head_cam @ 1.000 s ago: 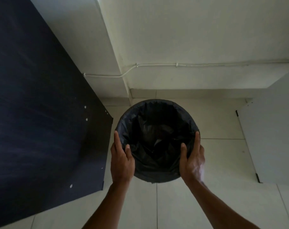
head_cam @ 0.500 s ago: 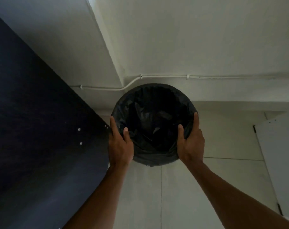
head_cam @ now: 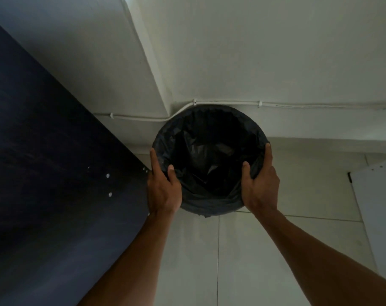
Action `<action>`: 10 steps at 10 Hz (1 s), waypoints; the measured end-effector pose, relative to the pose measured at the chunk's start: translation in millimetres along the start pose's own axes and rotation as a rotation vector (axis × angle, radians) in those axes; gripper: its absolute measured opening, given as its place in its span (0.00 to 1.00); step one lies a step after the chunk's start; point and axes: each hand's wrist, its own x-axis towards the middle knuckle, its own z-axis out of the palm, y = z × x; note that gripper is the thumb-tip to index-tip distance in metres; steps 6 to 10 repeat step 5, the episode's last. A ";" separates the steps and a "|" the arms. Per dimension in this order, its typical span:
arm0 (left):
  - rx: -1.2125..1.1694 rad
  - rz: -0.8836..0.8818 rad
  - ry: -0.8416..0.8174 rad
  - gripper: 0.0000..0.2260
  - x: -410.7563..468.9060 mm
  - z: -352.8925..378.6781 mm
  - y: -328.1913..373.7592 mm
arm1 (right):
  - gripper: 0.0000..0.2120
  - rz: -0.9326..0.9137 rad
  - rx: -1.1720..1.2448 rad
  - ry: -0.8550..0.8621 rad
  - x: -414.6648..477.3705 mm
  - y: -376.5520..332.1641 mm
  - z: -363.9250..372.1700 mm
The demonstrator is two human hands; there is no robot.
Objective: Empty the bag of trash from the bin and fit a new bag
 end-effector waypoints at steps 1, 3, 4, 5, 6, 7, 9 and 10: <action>0.087 -0.026 -0.123 0.31 0.1 -9.2 4.3 | 0.39 0.020 -0.028 -0.110 0.4 -0.8 -8.9; 0.270 0.046 -0.219 0.32 -13.8 -43.1 47.5 | 0.42 0.002 -0.193 -0.233 -10.6 -33.5 -52.5; 0.327 0.186 -0.164 0.33 -27.4 -66.9 90.2 | 0.39 -0.117 -0.252 -0.165 -20.7 -73.1 -81.1; 0.351 0.314 -0.171 0.34 -43.6 -94.3 136.8 | 0.36 -0.227 -0.317 -0.114 -30.8 -111.1 -115.4; 0.351 0.314 -0.171 0.34 -43.6 -94.3 136.8 | 0.36 -0.227 -0.317 -0.114 -30.8 -111.1 -115.4; 0.351 0.314 -0.171 0.34 -43.6 -94.3 136.8 | 0.36 -0.227 -0.317 -0.114 -30.8 -111.1 -115.4; 0.351 0.314 -0.171 0.34 -43.6 -94.3 136.8 | 0.36 -0.227 -0.317 -0.114 -30.8 -111.1 -115.4; 0.351 0.314 -0.171 0.34 -43.6 -94.3 136.8 | 0.36 -0.227 -0.317 -0.114 -30.8 -111.1 -115.4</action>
